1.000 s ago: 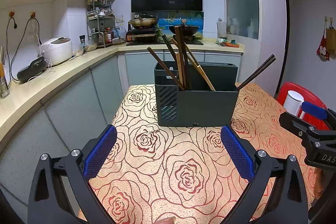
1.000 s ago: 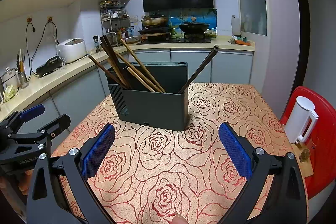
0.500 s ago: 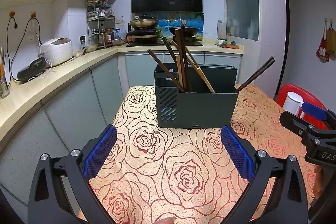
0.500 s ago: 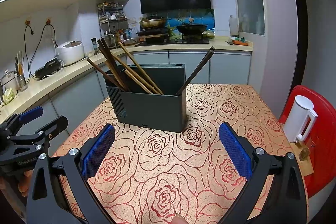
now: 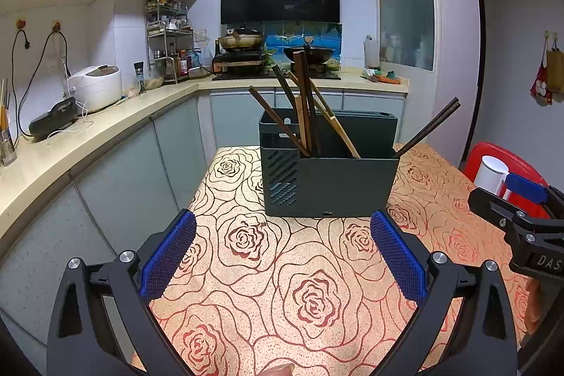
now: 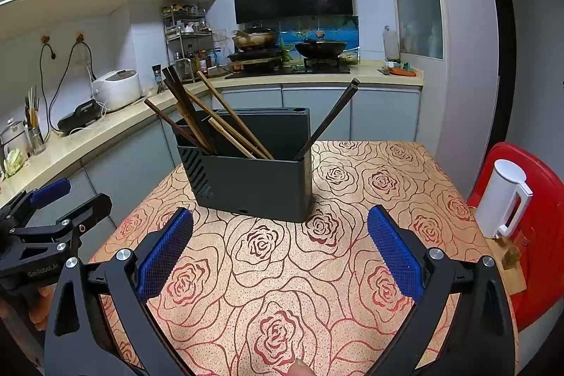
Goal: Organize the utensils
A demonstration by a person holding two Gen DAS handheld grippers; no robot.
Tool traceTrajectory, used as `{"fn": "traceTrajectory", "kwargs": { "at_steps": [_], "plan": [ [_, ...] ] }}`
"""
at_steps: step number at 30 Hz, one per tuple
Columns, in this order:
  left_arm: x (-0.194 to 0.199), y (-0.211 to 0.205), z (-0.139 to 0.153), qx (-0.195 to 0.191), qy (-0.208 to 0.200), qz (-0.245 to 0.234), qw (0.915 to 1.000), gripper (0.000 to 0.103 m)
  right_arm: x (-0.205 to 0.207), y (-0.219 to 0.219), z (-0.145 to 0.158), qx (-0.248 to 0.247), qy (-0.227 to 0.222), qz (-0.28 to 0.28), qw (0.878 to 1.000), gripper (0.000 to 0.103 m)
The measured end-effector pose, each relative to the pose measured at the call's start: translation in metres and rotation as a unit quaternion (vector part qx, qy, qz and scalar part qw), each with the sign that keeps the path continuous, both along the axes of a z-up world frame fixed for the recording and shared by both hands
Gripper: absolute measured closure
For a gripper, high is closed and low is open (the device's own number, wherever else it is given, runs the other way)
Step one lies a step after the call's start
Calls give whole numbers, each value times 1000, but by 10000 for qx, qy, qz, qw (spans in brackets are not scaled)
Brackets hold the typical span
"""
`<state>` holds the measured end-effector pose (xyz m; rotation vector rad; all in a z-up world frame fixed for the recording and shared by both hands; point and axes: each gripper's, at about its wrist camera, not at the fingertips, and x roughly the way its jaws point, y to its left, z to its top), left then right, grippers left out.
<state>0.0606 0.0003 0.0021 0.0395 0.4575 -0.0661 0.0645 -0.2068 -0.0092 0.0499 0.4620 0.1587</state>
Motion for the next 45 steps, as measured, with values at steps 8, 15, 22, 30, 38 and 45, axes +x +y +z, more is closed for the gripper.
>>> {"fn": "traceTrajectory", "kwargs": {
  "at_steps": [8,15,22,30,38,45],
  "plan": [
    [-1,1,3,4,-65,3,10000,7,0,0,1,2,-18,-19,10000,7],
    [-3,1,5,5,-134,20,9999,7,0,0,1,-2,-17,-15,10000,7],
    [-5,2,6,-31,-180,20,9998,7,-2,1,4,-34,-70,-38,10000,7],
    [-6,2,6,-24,-210,20,9998,7,-3,2,6,-36,-104,-28,9999,7],
    [-7,2,6,-59,-199,-12,9998,7,-4,4,6,-40,-102,-20,9999,7],
    [-5,3,5,-118,-143,-64,9998,7,-3,5,3,-44,-57,-2,10000,7]
  ]
}}
